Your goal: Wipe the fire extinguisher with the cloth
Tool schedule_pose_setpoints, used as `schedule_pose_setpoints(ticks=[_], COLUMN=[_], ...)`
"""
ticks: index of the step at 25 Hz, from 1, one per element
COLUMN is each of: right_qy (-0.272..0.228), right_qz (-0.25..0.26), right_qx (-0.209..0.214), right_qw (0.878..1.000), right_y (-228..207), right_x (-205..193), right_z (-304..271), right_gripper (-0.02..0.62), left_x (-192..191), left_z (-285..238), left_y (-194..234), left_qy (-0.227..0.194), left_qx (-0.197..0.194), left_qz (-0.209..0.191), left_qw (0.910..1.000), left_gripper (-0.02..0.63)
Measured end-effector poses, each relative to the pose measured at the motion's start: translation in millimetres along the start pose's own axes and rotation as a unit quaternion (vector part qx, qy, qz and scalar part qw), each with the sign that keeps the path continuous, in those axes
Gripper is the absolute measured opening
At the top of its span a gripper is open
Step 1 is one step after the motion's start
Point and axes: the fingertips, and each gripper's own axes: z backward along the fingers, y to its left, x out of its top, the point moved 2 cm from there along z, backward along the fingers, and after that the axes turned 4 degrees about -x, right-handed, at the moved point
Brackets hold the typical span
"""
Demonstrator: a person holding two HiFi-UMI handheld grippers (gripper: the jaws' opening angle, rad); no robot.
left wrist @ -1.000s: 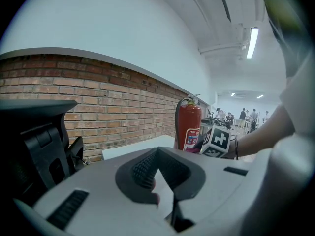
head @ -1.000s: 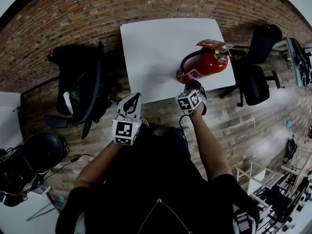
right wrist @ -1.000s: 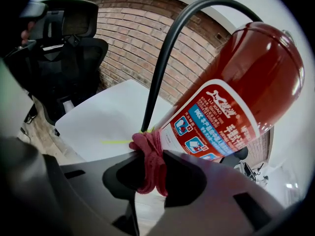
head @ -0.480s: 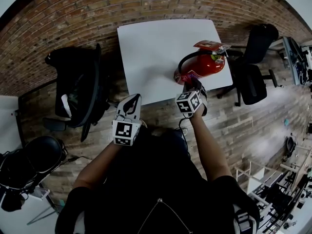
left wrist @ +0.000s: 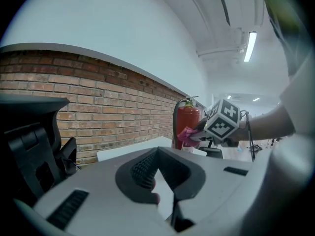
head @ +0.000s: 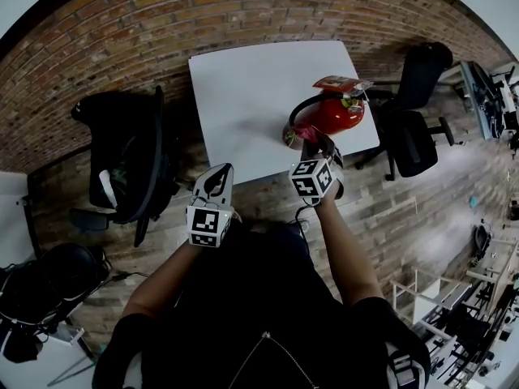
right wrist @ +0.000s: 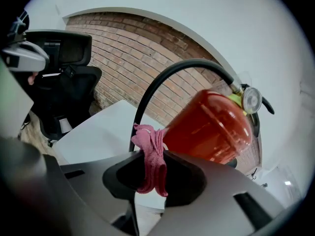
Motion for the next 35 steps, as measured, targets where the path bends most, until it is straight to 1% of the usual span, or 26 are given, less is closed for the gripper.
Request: schedule_pose_setpoints(ticks=[10,29,33,35], right_qy=[-0.043,-0.099,-0.111,-0.120], right_qz=[-0.002,0.000,0.003,0.014], right_qx=[-0.038,-0.094,-0.111,-0.126], right_qw=[0.998,0.991,0.988,0.985], right_y=[-33,-74,-84,-89], right_x=[38,67,71,74], right_z=[36,85,95,103], right_gripper=[0.106,0.106,0.106,0.106], left_x=[11,14,13,15], left_z=[-6,0,1,2], left_y=[-5,-13,-15,-16], left_qy=[-0.011,-0.016,-0.012,-0.015], left_qx=[-0.014,-0.016,-0.018,-0.018], left_qz=[-0.007,-0.013,-0.013,-0.015], left_qw=[0.9998,0.9997,0.9997,0.9996], left_gripper=[0.030,0.029,0.031,0.030])
